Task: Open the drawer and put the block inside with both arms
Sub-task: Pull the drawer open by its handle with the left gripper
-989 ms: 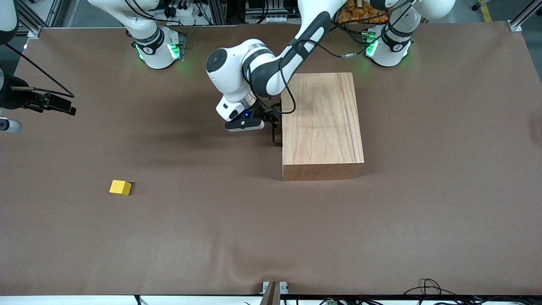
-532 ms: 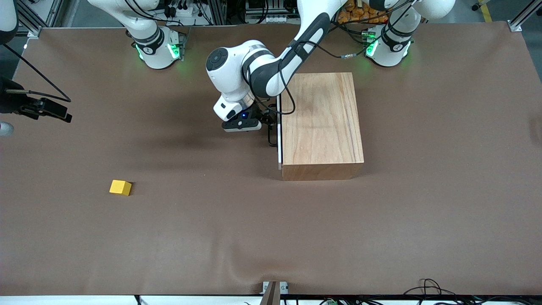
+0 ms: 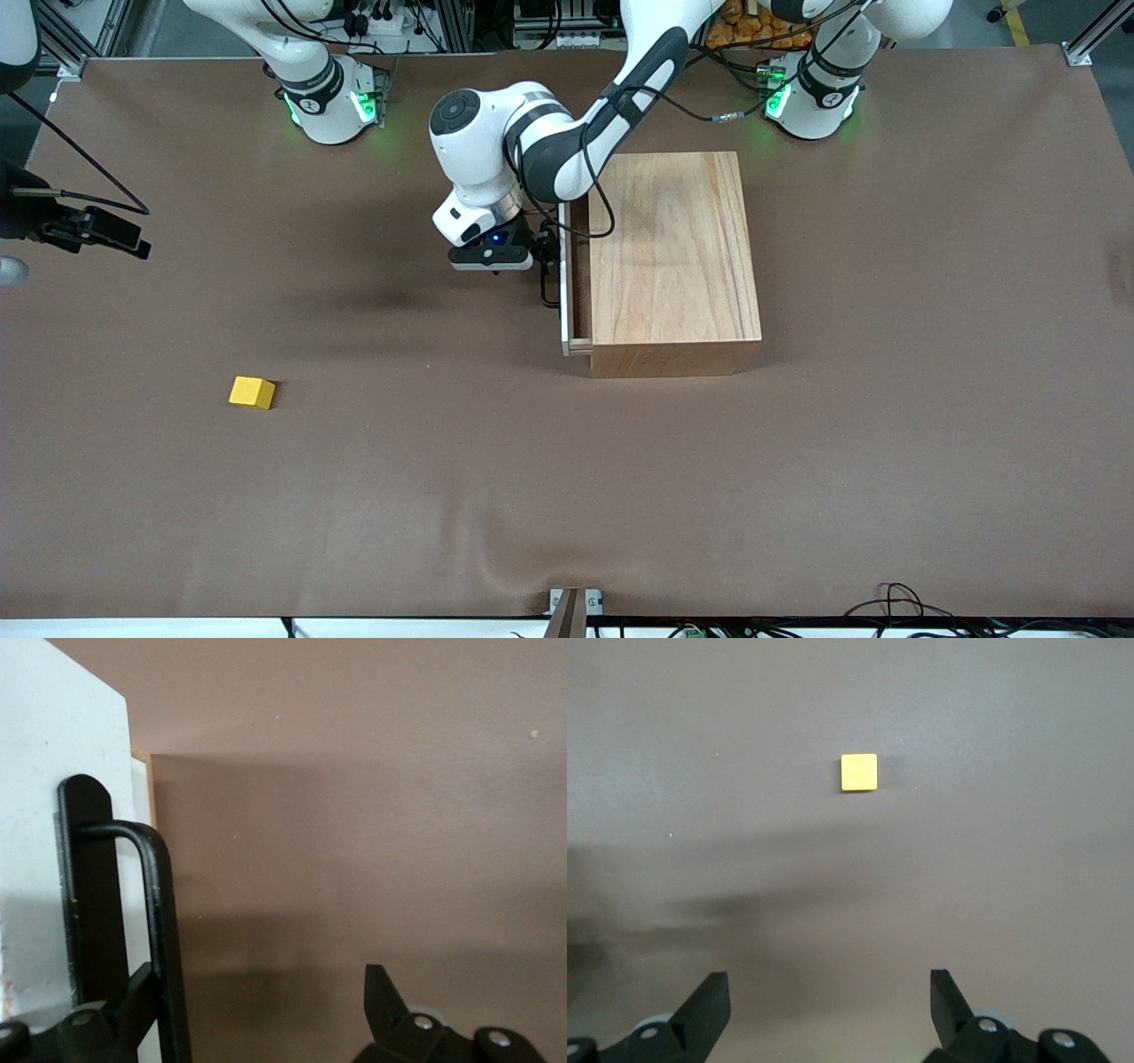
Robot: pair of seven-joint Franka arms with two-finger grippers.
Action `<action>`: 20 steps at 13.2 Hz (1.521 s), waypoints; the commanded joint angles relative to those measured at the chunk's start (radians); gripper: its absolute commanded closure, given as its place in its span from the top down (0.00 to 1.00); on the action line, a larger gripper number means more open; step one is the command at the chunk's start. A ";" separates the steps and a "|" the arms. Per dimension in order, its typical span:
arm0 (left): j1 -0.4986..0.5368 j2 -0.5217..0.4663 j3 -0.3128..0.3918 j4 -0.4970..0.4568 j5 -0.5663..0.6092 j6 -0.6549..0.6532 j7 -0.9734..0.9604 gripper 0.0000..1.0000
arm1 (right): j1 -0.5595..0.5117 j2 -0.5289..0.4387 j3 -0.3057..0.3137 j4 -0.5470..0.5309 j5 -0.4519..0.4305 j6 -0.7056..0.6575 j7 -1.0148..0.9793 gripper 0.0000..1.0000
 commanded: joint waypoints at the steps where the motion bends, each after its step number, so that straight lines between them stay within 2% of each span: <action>1: 0.001 0.018 -0.002 0.020 -0.017 0.064 0.009 1.00 | -0.008 -0.006 0.007 -0.002 -0.020 0.000 -0.001 1.00; 7: 0.004 0.045 -0.003 0.020 -0.040 0.193 0.011 1.00 | -0.021 0.001 0.006 0.006 -0.018 0.000 -0.035 1.00; 12: 0.004 0.051 -0.005 0.020 -0.057 0.248 0.012 1.00 | -0.023 0.001 0.004 0.006 -0.018 -0.005 -0.042 1.00; 20: 0.002 0.071 -0.056 0.021 -0.060 0.323 0.040 1.00 | -0.035 0.007 0.004 0.007 -0.017 -0.006 -0.076 1.00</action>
